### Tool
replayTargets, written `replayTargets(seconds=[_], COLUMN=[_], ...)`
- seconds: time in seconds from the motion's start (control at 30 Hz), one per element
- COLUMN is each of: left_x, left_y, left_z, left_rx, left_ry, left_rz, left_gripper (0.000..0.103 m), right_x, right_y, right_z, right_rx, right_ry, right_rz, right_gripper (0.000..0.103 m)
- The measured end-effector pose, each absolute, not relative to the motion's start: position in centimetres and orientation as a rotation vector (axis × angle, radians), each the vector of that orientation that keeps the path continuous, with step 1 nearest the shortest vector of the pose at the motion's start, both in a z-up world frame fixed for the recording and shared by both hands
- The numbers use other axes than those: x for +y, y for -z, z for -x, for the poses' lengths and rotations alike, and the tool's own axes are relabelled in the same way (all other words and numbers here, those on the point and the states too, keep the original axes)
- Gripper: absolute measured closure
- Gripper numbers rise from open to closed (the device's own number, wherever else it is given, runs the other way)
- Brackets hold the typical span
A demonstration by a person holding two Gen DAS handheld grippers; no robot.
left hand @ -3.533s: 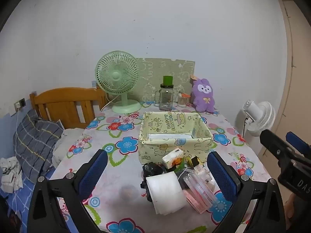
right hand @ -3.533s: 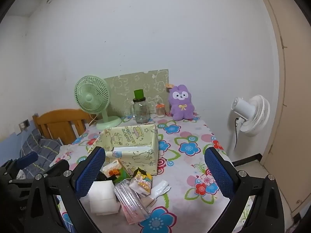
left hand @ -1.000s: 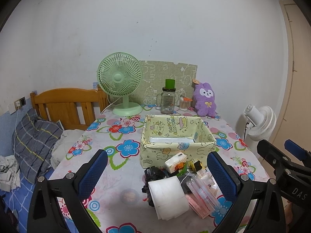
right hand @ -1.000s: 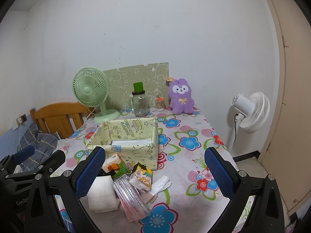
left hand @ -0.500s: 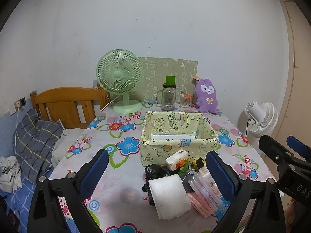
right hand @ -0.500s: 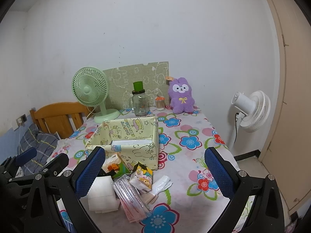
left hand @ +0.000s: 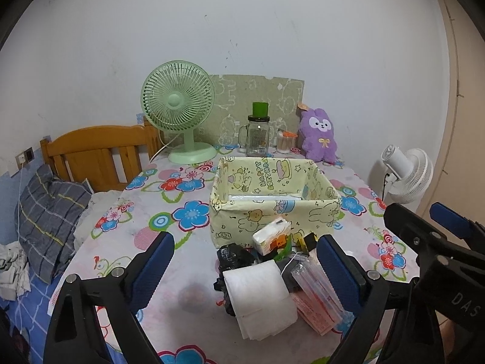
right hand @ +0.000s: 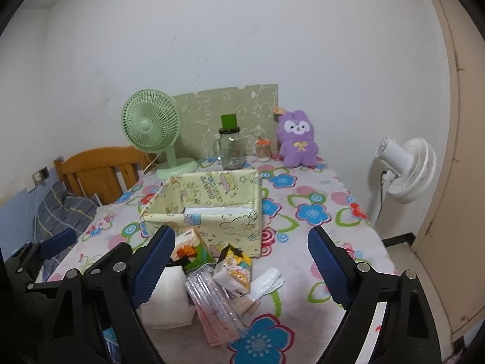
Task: Organize soft objects
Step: 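Grasp the white folded towel with the left tool while the right tool grasps the clear straw pack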
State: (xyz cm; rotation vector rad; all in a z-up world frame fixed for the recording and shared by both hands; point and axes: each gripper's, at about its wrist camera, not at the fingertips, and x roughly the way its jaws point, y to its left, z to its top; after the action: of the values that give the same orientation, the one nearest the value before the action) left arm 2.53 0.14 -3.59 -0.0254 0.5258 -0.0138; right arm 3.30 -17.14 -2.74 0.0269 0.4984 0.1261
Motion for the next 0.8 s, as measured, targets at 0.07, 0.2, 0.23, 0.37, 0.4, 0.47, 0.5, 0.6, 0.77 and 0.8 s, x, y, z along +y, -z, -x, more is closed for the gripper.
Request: replayTargets(seconds=[0.07,0.2,0.23,0.37,0.4,0.47,0.5,0.6,0.77,0.8], left_x=[0.0,-0.2,-0.2,-0.1,0.0,0.0,0.0,-0.1,0.2,0.2], left_y=[3.9,4.8,5.0,5.9,6.1,6.7,7.0,8.0,9.4,9.6], left_z=[-2.5,-2.8,-2.8,-3.2,-3.3,-3.3,-3.4,-3.6,-3.7,-3.7], left_rx=[0.529,0.543,0.546,0.558,0.561,0.57,0.575,0.603,0.637,0.64], left_ry=[0.012,0.029,0.03,0.028,0.027,0.02,0.019,0.027,0.042,0.041], left_rz=[0.02,0.014,0.013,0.026,0.03,0.031,0.03,0.04,0.057,0.053], left_gripper=[0.009,0.012,0.012,0.012,0.012,0.012,0.013,0.015,0.018,0.018], right_x=[-17.0,-16.7,-16.7,-16.5,-16.5,-16.4,-16.3,-16.0,-15.6,-15.6], right_y=[3.1,3.9,4.2,5.1,5.3,5.7,6.0,6.8,8.2,8.4], right_z=[-3.5,-3.7,-3.8,-4.3,-4.4,-4.6,-4.6,-4.8,-5.1,-5.0], right_rx=[0.506,0.512,0.519,0.537,0.542,0.546,0.548,0.558,0.595,0.599], right_ry=[-0.123,-0.121,-0.124,-0.127,-0.129,-0.13,-0.127,-0.13,-0.151,-0.152], right_rz=[-0.026,-0.025,-0.023,-0.025,-0.029,-0.025,-0.017,-0.004,-0.003,0.003], right_gripper=[0.013,0.013,0.013,0.013,0.014,0.014,0.014,0.014,0.015,0.015])
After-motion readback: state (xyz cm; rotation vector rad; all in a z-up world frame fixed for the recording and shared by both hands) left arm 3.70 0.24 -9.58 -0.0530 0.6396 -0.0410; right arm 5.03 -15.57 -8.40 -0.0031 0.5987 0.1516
